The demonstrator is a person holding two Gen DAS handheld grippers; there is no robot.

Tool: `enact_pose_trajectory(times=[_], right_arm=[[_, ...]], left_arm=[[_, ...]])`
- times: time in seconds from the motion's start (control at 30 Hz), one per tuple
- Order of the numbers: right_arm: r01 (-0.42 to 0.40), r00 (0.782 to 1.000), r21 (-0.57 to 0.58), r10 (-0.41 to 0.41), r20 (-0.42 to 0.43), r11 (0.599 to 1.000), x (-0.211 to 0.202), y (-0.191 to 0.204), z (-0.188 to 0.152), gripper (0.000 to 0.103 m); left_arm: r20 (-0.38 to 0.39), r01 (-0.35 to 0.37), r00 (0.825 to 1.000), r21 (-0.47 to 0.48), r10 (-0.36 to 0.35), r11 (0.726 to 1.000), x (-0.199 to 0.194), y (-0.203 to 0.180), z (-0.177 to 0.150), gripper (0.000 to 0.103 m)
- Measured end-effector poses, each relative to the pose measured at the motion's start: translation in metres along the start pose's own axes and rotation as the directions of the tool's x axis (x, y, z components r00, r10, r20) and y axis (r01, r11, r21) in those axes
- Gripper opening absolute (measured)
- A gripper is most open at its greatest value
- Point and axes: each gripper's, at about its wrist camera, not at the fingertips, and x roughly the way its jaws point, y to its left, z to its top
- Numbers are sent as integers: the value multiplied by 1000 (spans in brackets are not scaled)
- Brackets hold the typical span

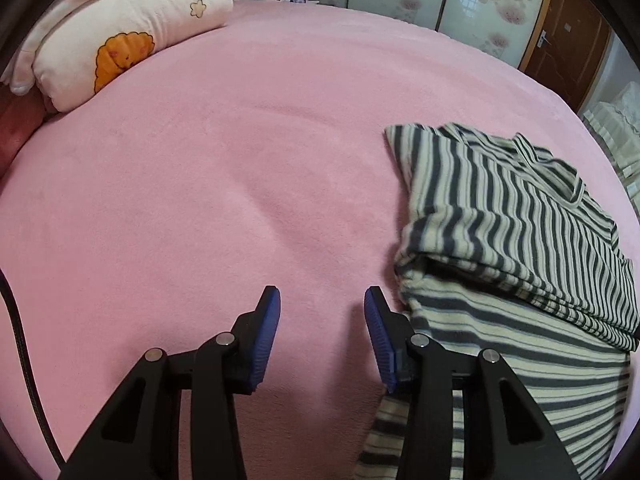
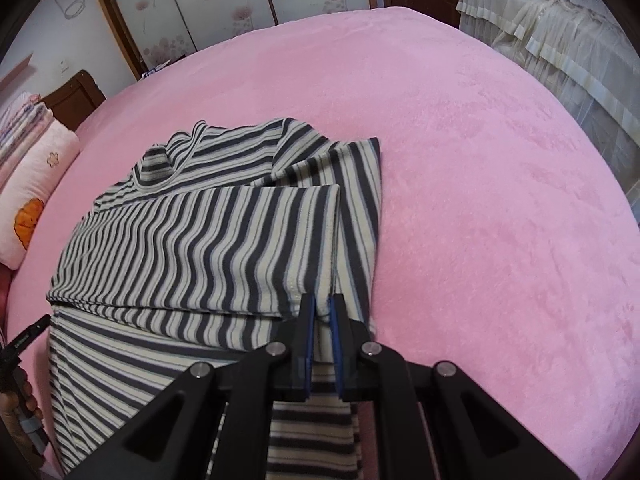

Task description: Fold small clothes

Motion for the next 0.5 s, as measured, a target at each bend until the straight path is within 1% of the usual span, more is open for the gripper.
enact_pose_trajectory(times=[0.13,0.2,0.3,0.4,0.47,0.5], right_arm=[[8,999,12,-8,35,1000,-13,1,5,11],[-4,999,13,3,54,1000,-17,1,13,11],[-11,999,8,11,45,1000,-11,-2,33,12],[-61,998,50,61,10,997,9,-10,56,12],[-78,997,83,79,-8,994,22,-15,66,12],[-90,996,101,92,-19,991,30,-17,71,12]], left_arm=[[41,28,999,8,-29,1000,-11,-3,16,43],[58,61,996,50,-64,997,-12,-18,31,43],[58,87,994,120,-94,989,-4,-39,56,43],[20,129,991,141,-133,982,16,-54,84,45],[-26,152,988,132,-150,980,32,-59,96,45],[-68,180,983,121,-173,976,44,-61,104,46]])
